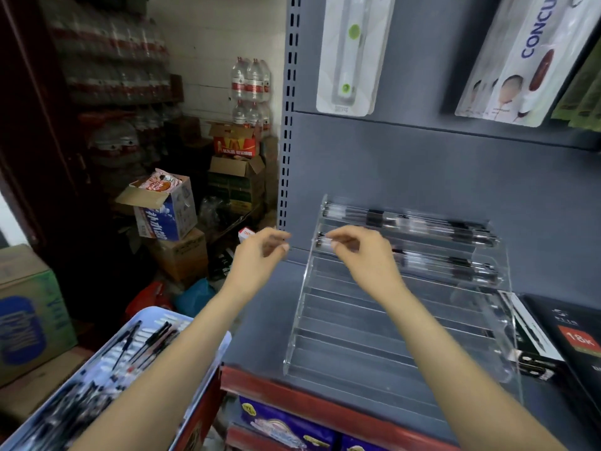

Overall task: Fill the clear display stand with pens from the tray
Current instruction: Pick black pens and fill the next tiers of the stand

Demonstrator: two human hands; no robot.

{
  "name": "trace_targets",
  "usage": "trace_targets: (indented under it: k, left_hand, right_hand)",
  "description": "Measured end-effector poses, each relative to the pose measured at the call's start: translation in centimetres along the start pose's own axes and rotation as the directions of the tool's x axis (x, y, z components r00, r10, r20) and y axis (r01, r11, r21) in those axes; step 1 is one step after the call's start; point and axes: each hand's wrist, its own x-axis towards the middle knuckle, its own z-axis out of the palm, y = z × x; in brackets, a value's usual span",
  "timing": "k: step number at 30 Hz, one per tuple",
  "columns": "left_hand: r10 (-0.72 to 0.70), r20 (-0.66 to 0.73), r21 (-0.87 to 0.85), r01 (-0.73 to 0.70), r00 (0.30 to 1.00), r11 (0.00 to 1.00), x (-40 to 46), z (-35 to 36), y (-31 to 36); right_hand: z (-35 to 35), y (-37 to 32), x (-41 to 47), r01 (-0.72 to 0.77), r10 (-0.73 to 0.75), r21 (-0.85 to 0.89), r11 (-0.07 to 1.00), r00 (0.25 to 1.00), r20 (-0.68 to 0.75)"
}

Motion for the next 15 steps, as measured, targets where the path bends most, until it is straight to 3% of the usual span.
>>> trace_targets:
  k: [8, 12, 15]
  left_hand:
    - [-0.171, -0.012, 0.043, 0.172, 0.985, 0.984, -4.2, -10.7, -8.3]
    - [-0.336, 0.008, 0.141, 0.332, 0.942, 0.933, -6.3, -16.3, -14.6]
    - [-0.432, 0.071, 0.270, 0.400, 0.899, 0.876, -7.4, -18.8, -19.7]
  right_hand:
    - [15.3, -7.0, -1.9, -0.027, -0.008, 0.134, 0.991, 0.969, 0.249]
    - [24.0, -9.1, -3.4, -0.118, 0.071, 0.108, 0.987, 0.930, 0.362]
    - [29.8, -8.7, -4.5, -0.243, 0.210, 0.009, 0.970, 0.858, 0.469]
